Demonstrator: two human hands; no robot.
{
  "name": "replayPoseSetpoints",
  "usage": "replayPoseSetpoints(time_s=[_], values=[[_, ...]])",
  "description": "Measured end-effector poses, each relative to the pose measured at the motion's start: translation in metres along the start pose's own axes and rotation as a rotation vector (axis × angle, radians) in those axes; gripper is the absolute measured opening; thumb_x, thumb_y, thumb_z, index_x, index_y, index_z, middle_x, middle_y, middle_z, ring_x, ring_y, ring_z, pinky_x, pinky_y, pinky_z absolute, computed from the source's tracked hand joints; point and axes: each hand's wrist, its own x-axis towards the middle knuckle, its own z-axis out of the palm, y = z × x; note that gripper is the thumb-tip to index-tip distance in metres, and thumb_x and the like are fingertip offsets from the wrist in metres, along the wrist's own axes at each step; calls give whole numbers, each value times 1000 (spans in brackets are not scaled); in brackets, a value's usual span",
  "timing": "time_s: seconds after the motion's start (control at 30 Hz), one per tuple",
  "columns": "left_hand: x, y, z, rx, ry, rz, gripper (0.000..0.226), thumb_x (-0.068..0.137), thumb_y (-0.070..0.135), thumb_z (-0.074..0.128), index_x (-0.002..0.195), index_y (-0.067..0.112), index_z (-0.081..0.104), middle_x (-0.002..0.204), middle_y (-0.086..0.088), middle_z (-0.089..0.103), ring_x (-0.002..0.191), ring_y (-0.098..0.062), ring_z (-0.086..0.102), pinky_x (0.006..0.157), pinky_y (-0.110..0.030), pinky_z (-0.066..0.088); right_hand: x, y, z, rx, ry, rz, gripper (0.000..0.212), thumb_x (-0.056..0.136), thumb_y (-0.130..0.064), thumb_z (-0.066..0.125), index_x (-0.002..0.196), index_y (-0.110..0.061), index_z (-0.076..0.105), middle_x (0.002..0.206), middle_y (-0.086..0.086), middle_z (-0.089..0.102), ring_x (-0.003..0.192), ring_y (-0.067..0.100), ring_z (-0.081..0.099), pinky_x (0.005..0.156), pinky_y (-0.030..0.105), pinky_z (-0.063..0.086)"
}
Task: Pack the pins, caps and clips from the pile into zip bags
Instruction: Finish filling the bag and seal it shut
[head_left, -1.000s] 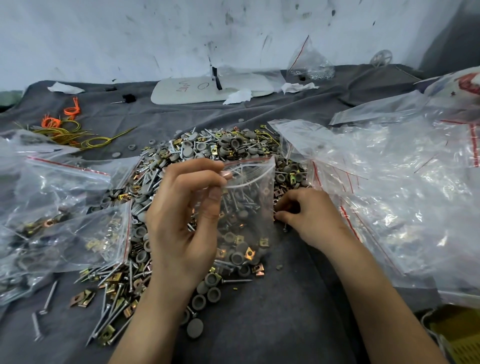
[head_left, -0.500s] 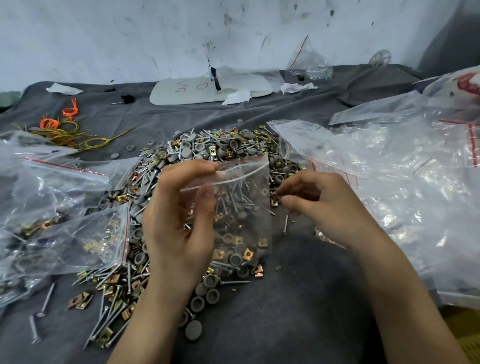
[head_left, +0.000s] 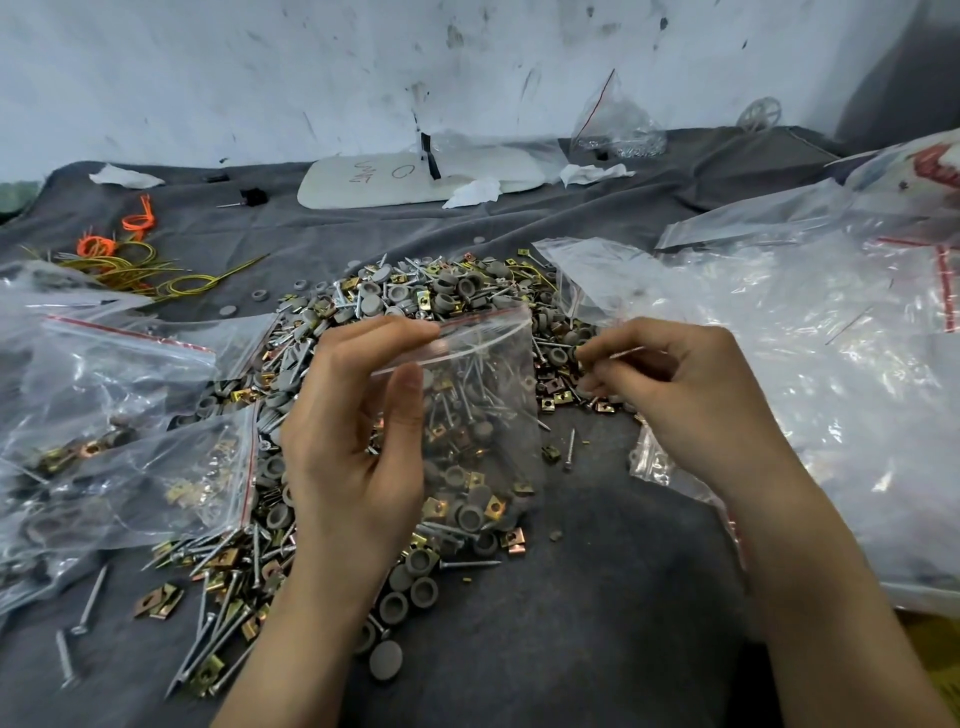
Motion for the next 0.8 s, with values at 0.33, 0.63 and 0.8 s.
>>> replayPoseSetpoints(time_s=[0.33,0.63,0.8], values=[[1,8,2,-28,-66,119,9,102,14,49,106,16,56,107,4,61,104,-24,66,84,-35,53,-28,-54,14,91,170,-475,19,82,-5,71,92,-21,67,87,-4,70,82,16,66,73,24,53],[0,12,3,-39,-99,140,8,102,14,46,103,11,54,113,-8,59,100,-30,65,83,-33,49,-28,-53,18,-67,136,-500,14,81,-7,71,90,-19,71,91,-16,63,97,11,60,83,13,43],[0,9,4,-79,-87,115,13,105,21,45,105,13,54,114,-5,58,102,-34,65,85,-39,50,-24,-49,14,-22,113,-483,15,85,-7,67,91,-20,70,96,-7,70,101,19,64,88,36,51]])
